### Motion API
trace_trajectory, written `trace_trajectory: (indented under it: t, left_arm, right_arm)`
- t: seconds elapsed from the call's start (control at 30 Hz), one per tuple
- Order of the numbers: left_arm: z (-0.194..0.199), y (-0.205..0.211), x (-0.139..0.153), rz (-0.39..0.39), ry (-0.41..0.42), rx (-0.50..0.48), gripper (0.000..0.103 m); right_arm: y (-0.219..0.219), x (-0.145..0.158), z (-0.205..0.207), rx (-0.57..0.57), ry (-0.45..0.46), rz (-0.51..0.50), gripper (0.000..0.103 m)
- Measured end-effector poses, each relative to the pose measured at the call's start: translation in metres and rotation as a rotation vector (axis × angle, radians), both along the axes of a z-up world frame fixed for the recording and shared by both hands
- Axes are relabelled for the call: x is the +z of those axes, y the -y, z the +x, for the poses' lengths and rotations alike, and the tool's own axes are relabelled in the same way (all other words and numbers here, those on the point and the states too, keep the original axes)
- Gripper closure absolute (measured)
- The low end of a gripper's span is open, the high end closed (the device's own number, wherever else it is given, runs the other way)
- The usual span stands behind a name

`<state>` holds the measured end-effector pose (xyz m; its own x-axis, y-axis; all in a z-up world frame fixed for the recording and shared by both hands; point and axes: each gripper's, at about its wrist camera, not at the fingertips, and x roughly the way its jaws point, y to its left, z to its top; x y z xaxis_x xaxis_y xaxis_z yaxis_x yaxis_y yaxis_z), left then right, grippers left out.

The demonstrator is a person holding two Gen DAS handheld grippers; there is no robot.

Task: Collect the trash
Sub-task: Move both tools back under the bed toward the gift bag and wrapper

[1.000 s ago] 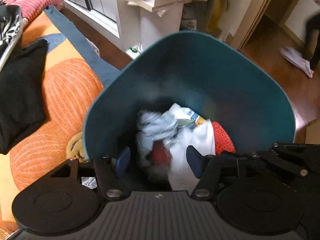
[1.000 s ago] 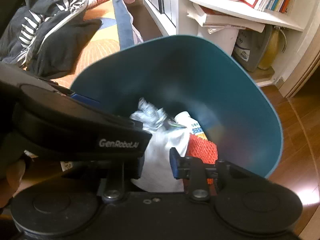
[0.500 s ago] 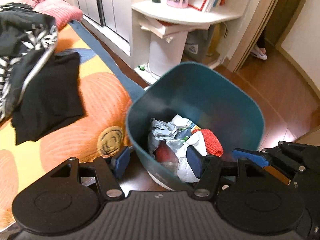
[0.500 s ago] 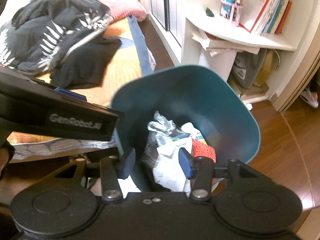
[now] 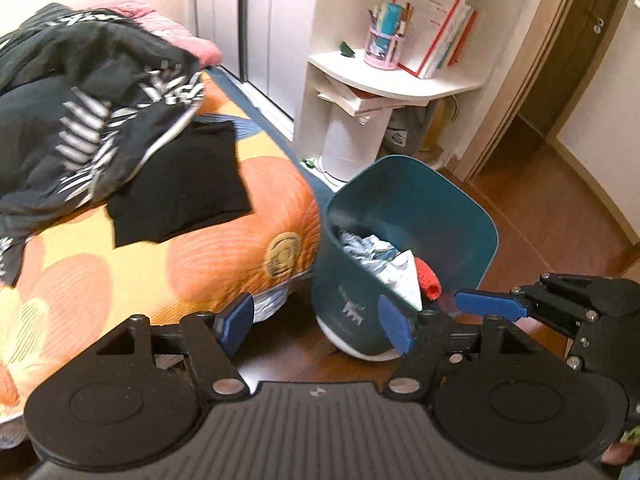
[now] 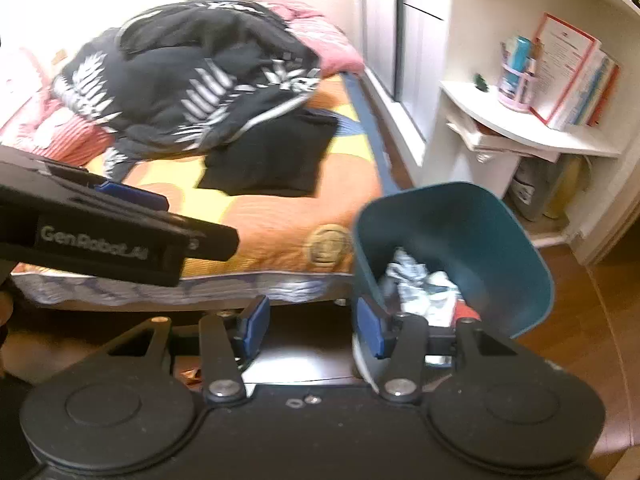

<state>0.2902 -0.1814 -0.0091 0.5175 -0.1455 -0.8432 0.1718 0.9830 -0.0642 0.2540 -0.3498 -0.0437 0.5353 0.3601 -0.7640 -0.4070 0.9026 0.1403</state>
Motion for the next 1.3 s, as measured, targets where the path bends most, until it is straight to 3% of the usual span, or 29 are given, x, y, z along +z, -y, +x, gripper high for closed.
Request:
trace_trajectory:
  t: [0.23, 0.4, 0.63, 0.97, 1.23, 1.3]
  left_arm:
    - [-0.045, -0.066, 0.009, -0.017, 0.013, 0.072, 0.020]
    - [-0.064, -0.120, -0.013, -0.023, -0.021, 0.165, 0.019]
    - [-0.085, -0.188, -0.089, -0.077, -0.149, 0.302, 0.018]
    - [-0.090, -0.234, -0.211, -0.023, -0.330, 0.409, 0.018]
    - [-0.071, -0.260, -0.301, 0.065, -0.453, 0.355, 0.018]
    - [-0.062, -0.266, -0.318, 0.042, -0.492, 0.341, 0.018]
  right_arm:
    - [-0.039, 0.001, -0.025, 0.083, -0.009, 0.024, 0.053]
    - [-0.074, -0.019, -0.034, 0.136, -0.034, 0.011, 0.053]
    - [-0.116, -0.076, -0.029, 0.166, -0.131, 0.023, 0.053]
    - [-0.157, -0.175, 0.004, 0.121, -0.197, 0.007, 0.053]
    - [-0.202, -0.258, 0.042, 0.131, -0.237, -0.071, 0.054]
    - [-0.211, -0.281, 0.054, 0.139, -0.278, -0.066, 0.055]
